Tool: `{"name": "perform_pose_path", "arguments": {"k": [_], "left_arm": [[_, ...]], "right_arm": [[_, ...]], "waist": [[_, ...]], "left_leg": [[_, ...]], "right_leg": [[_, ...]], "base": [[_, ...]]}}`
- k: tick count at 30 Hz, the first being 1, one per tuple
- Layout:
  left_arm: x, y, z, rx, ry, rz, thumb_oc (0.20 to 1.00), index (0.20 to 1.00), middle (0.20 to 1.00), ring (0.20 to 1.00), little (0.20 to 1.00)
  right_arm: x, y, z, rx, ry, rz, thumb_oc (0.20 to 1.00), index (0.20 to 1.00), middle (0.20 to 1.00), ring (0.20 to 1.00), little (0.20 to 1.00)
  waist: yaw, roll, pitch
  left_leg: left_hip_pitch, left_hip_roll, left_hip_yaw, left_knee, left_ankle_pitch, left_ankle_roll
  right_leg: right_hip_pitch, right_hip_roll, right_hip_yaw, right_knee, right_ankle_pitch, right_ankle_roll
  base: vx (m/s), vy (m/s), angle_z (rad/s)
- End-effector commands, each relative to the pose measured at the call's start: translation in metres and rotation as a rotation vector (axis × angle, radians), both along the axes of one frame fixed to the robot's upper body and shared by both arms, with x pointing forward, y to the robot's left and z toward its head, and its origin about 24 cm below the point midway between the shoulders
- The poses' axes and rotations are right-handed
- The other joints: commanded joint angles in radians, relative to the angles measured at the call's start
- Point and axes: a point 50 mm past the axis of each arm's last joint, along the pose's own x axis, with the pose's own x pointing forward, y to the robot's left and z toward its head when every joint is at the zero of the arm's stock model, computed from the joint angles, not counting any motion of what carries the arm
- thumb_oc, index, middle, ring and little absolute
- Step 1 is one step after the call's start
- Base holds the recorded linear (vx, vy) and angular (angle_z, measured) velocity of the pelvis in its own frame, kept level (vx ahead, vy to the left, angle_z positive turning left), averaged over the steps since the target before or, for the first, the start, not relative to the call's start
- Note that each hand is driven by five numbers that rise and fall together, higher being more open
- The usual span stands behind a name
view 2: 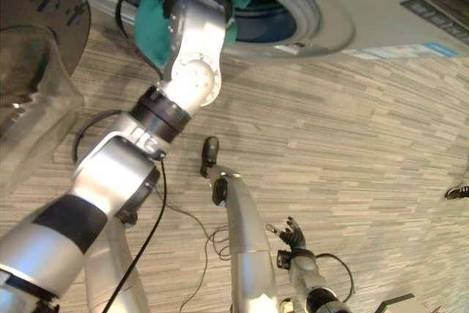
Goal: Grab the laundry basket,head to the washer,open it,put in the laundry and shut it.
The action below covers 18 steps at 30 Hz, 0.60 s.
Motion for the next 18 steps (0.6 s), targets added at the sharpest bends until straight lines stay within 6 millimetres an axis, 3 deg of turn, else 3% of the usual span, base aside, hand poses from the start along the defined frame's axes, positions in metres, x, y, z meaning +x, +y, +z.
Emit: {"name": "perform_pose_path", "arguments": {"k": [1, 5, 6, 7, 8, 9, 10, 11, 12, 13, 15, 16, 18], "left_arm": [[-0.048, -0.057, -0.008, 0.271, -0.305, -0.105, 1.000, 1.000, 1.000, 1.000, 1.000], [-0.029, -0.016, -0.084, 0.388, -0.175, -0.032, 1.000, 1.000, 1.000, 1.000, 1.000], [-0.029, -0.016, -0.086, 0.389, -0.173, -0.033, 1.000, 1.000, 1.000, 1.000, 1.000], [-0.026, -0.005, -0.106, 0.411, -0.128, -0.028, 1.000, 1.000, 1.000, 1.000, 1.000], [-0.027, -0.004, -0.107, 0.412, -0.125, -0.028, 1.000, 1.000, 1.000, 1.000, 1.000], [-0.028, 0.030, -0.161, 0.512, -0.015, -0.023, 1.000, 1.000, 1.000, 1.000, 1.000], [-0.033, 0.045, -0.176, 0.539, 0.015, -0.020, 1.000, 1.000, 1.000, 1.000, 1.000], [-0.034, 0.046, -0.176, 0.539, 0.015, -0.020, 1.000, 1.000, 1.000, 1.000, 1.000], [-0.039, 0.058, -0.191, 0.558, 0.048, -0.034, 1.000, 1.000, 1.000, 1.000, 1.000], [-0.053, 0.068, -0.222, 0.526, 0.148, -0.096, 1.000, 1.000, 1.000, 1.000, 1.000], [-0.061, 0.077, -0.227, 0.511, 0.159, -0.094, 1.000, 1.000, 1.000, 1.000, 1.000], [-0.073, 0.105, -0.237, 0.542, 0.192, -0.066, 1.000, 1.000, 1.000, 1.000, 1.000], [-0.088, 0.115, -0.250, 0.549, 0.246, -0.111, 1.000, 1.000, 1.000, 1.000, 1.000]], "right_arm": [[-0.015, -0.042, 0.006, -0.104, -0.009, -0.004, 1.000, 1.000, 1.000, 1.000, 1.000], [-0.001, -0.044, 0.021, -0.051, -0.105, -0.024, 1.000, 1.000, 1.000, 1.000, 1.000], [-0.001, -0.043, 0.020, -0.050, -0.103, -0.023, 1.000, 1.000, 1.000, 1.000, 1.000], [0.004, -0.041, 0.025, -0.024, -0.136, -0.032, 1.000, 1.000, 1.000, 1.000, 1.000], [0.004, -0.041, 0.025, -0.022, -0.134, -0.031, 1.000, 1.000, 1.000, 1.000, 1.000], [0.024, -0.039, 0.039, 0.056, -0.215, -0.079, 1.000, 1.000, 1.000, 1.000, 1.000], [0.027, -0.035, 0.041, 0.080, -0.231, -0.073, 1.000, 1.000, 1.000, 1.000, 1.000], [0.027, -0.035, 0.041, 0.081, -0.231, -0.073, 1.000, 1.000, 1.000, 1.000, 1.000], [0.031, -0.040, 0.045, 0.085, -0.247, -0.091, 1.000, 1.000, 1.000, 1.000, 1.000], [0.032, -0.042, 0.041, 0.075, -0.226, -0.127, 1.000, 1.000, 1.000, 1.000, 1.000], [0.025, -0.030, 0.032, 0.082, -0.205, -0.105, 1.000, 1.000, 1.000, 1.000, 1.000], [0.025, -0.034, 0.044, 0.061, -0.255, -0.060, 1.000, 1.000, 1.000, 1.000, 1.000], [0.022, -0.033, 0.049, 0.063, -0.277, -0.031, 1.000, 1.000, 1.000, 1.000, 1.000]], "waist": [[-0.022, 0.062, -0.030], [0.022, 0.066, -0.014], [0.021, 0.064, -0.012], [0.036, 0.068, -0.008], [0.035, 0.065, -0.006], [0.087, 0.082, 0.001], [0.103, 0.083, 0.008], [0.103, 0.082, 0.009], [0.125, 0.089, 0.016], [0.168, 0.117, 0.020], [0.174, 0.129, 0.026], [0.184, 0.133, 0.031], [0.206, 0.139, 0.026]], "left_leg": [[0.085, 0.044, -0.020, -0.023, -0.149, 0.039], [0.182, 0.020, -0.005, -0.133, -0.101, 0.030], [0.190, 0.019, -0.003, -0.140, -0.098, 0.030], [0.214, 0.011, 0.001, -0.165, -0.087, 0.027], [0.224, 0.010, 0.002, -0.172, -0.084, 0.027], [0.311, -0.016, 0.002, -0.253, -0.055, 0.019], [0.350, -0.026, 0.004, -0.286, -0.037, 0.015], [0.353, -0.027, 0.004, -0.288, -0.037, 0.015], [0.379, -0.036, 0.001, -0.312, -0.024, 0.013], [0.426, -0.053, -0.008, -0.358, -0.003, 0.012], [0.452, -0.062, -0.011, -0.386, 0.012, 0.012], [0.477, -0.071, -0.012, -0.413, 0.030, 0.009], [0.499, -0.082, -0.030, -0.452, 0.050, 0.012]], "right_leg": [[0.108, 0.091, -0.117, -0.062, -0.107, -0.002], [0.183, 0.087, -0.115, -0.134, -0.083, 0.011], [0.190, 0.087, -0.115, -0.138, -0.082, 0.011], [0.209, 0.082, -0.116, -0.151, -0.077, 0.013], [0.216, 0.082, -0.116, -0.154, -0.076, 0.014], [0.281, 0.068, -0.120, -0.185, -0.069, 0.025], [0.314, 0.065, -0.120, -0.208, -0.066, 0.026], [0.316, 0.066, -0.120, -0.209, -0.066, 0.026], [0.334, 0.059, -0.126, -0.212, -0.063, 0.028], [0.364, 0.042, -0.134, -0.210, -0.069, 0.034], [0.391, 0.039, -0.137, -0.223, -0.076, 0.031], [0.425, 0.033, -0.150, -0.251, -0.076, 0.026], [0.455, 0.027, -0.169, -0.276, -0.068, 0.027]], "base": [[-0.03, 0.012, 0.05], [-0.01, 0.023, 0.08], [0.00, 0.031, 0.11], [0.00, 0.019, 0.20], [0.02, 0.071, 0.23], [0.02, 0.058, 0.21], [0.02, 0.059, 0.09], [0.00, 0.032, 0.09], [0.05, 0.083, 0.10], [0.05, 0.150, 0.19], [0.02, 0.138, 0.29], [0.01, 0.084, 0.44], [0.03, 0.040, 0.28]]}}
